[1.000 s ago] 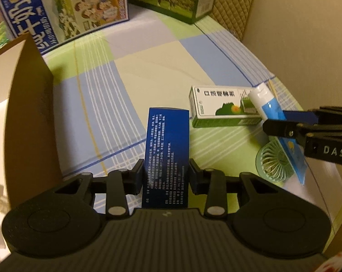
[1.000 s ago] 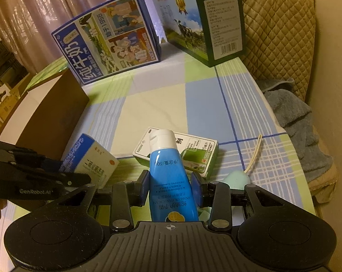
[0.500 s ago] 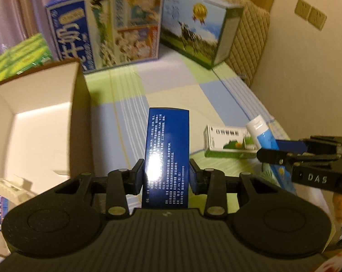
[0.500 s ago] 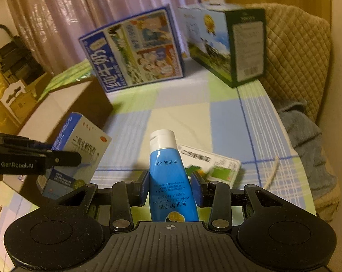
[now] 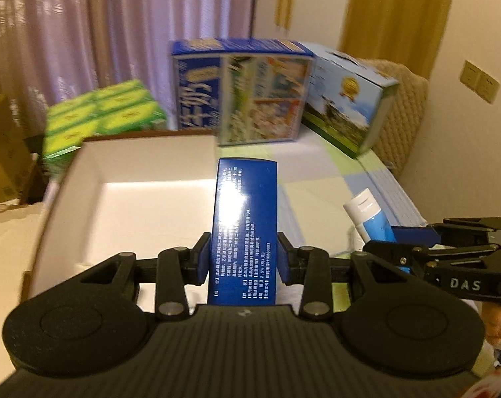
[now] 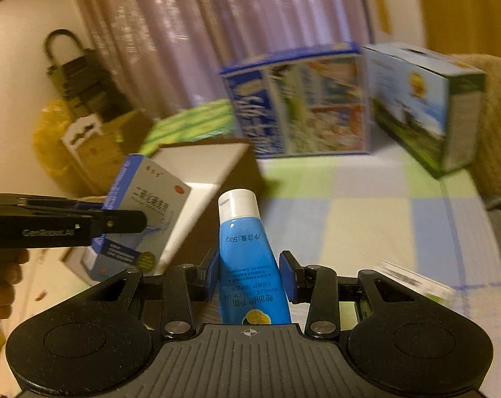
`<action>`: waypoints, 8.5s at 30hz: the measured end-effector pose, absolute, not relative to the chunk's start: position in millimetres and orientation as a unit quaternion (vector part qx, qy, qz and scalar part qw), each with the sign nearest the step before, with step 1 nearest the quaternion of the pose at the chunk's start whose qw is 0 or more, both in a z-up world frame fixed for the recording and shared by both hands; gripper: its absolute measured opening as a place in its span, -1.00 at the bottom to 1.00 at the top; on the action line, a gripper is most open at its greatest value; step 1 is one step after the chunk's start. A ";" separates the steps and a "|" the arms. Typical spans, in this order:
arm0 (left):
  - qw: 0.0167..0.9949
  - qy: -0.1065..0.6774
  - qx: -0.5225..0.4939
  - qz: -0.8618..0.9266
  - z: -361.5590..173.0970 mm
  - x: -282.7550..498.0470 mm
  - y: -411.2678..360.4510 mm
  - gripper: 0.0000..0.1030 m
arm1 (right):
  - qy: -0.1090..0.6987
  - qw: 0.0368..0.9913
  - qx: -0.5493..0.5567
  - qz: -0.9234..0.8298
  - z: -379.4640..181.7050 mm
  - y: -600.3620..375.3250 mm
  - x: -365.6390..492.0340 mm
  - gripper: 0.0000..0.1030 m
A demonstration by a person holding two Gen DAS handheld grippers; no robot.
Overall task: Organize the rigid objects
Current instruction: 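Carry the blue medicine box and blue tube over the brown box, then open both grippers to drop the medicine box and tube into the box, then withdraw both tools from the box toward the white-green box and fan, then close the right gripper on the mint-green fan head, then tip up and grasp the white-green medicine box with the left gripper while the right holds the fan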
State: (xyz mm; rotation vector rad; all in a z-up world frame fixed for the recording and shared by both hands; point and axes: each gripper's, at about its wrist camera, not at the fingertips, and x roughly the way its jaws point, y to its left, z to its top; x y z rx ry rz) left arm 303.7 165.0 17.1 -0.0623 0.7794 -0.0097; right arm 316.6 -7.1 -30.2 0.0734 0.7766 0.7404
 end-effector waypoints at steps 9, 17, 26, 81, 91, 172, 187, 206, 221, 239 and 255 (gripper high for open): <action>0.925 0.376 -0.019 0.046 31.0 297.3 236.0 -0.34 | 0.367 0.831 0.047 0.415 -18.2 82.8 316.8 -0.31; 0.914 0.403 -0.012 0.052 14.1 320.3 282.0 -0.34 | 0.384 0.831 0.032 0.402 -35.1 144.6 340.5 -0.31; 0.898 0.438 0.001 0.042 -18.5 374.0 316.6 -0.34 | 0.415 0.841 0.010 0.347 -67.5 186.3 395.8 -0.31; 0.891 0.454 0.012 0.019 -58.3 452.0 341.5 0.03 | 0.421 0.851 -0.061 0.308 -90.9 206.4 448.9 0.20; 0.897 0.441 0.001 0.022 -31.1 408.3 330.2 0.03 | 0.405 0.856 -0.030 0.320 -63.4 182.6 408.6 0.30; 0.867 0.489 -0.009 -0.093 -61.1 266.9 24.4 0.06 | 0.494 0.857 0.093 0.110 -100.3 -169.6 269.2 0.38; 0.860 0.499 0.022 -0.106 -96.0 325.5 11.1 0.06 | 0.503 0.858 0.048 0.093 -146.7 -148.1 314.4 0.38; 0.849 0.508 0.038 -0.141 -121.4 371.7 -6.2 0.06 | 0.488 0.869 0.000 0.078 -170.9 -143.5 337.1 0.19; 0.854 0.472 0.071 -0.207 -119.7 424.9 -29.8 0.07 | 0.458 0.877 -0.055 0.133 -165.2 -190.6 362.2 0.19; 0.830 0.488 0.056 -0.265 -154.7 517.8 -55.6 0.11 | 0.461 0.872 -0.041 0.158 -165.2 -216.3 370.1 0.19; 0.811 0.529 -0.001 -0.251 -157.3 466.6 -26.4 0.04 | 0.465 0.871 -0.022 0.156 -163.7 -219.0 356.4 0.19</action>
